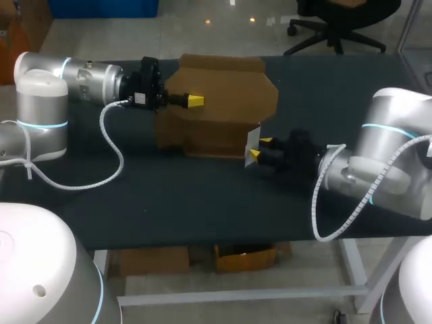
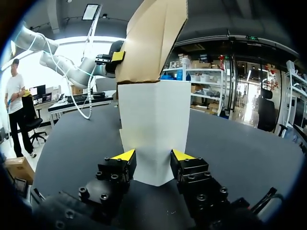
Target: Assemble the packaging by folding the flat box into shape, placing the metal phone stand inside, and closing the box properly
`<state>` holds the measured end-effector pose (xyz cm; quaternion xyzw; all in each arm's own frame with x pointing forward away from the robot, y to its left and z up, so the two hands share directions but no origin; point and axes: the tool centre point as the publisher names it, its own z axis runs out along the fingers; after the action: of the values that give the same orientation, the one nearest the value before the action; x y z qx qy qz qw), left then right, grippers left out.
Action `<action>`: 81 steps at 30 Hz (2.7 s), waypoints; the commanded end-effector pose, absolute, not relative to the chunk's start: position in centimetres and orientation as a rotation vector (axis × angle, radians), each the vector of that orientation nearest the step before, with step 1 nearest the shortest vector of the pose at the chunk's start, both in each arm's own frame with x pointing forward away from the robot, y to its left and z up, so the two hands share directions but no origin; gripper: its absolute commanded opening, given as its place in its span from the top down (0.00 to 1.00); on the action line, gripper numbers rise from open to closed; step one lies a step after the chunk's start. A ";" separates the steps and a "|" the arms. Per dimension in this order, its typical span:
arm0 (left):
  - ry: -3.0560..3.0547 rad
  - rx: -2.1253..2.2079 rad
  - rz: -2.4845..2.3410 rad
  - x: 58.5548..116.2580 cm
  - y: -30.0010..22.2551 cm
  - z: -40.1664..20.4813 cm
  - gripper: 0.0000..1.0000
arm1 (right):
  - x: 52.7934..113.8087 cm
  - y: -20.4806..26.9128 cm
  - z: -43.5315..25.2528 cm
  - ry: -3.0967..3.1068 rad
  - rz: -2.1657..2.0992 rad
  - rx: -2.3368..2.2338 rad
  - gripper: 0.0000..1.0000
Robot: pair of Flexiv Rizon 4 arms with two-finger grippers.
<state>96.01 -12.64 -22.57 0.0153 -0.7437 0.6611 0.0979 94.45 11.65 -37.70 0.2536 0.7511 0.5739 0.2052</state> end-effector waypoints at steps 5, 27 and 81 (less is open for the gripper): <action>-2.201 0.043 1.954 96.0 -12.6 -22.9 1.00 | 94.0 11.8 -37.5 2.033 1.532 0.790 0.56; -2.201 0.043 1.954 96.0 -12.6 -22.9 1.00 | 95.0 12.2 -37.6 2.030 1.438 0.906 0.56; -2.201 0.043 1.954 96.0 -12.6 -22.9 1.00 | 95.2 13.3 -37.3 1.782 1.271 1.195 0.62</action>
<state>96.01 -12.54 -22.59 0.0156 -0.7438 0.6610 0.0978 95.00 12.26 -37.19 0.3974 0.7088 0.5303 0.2419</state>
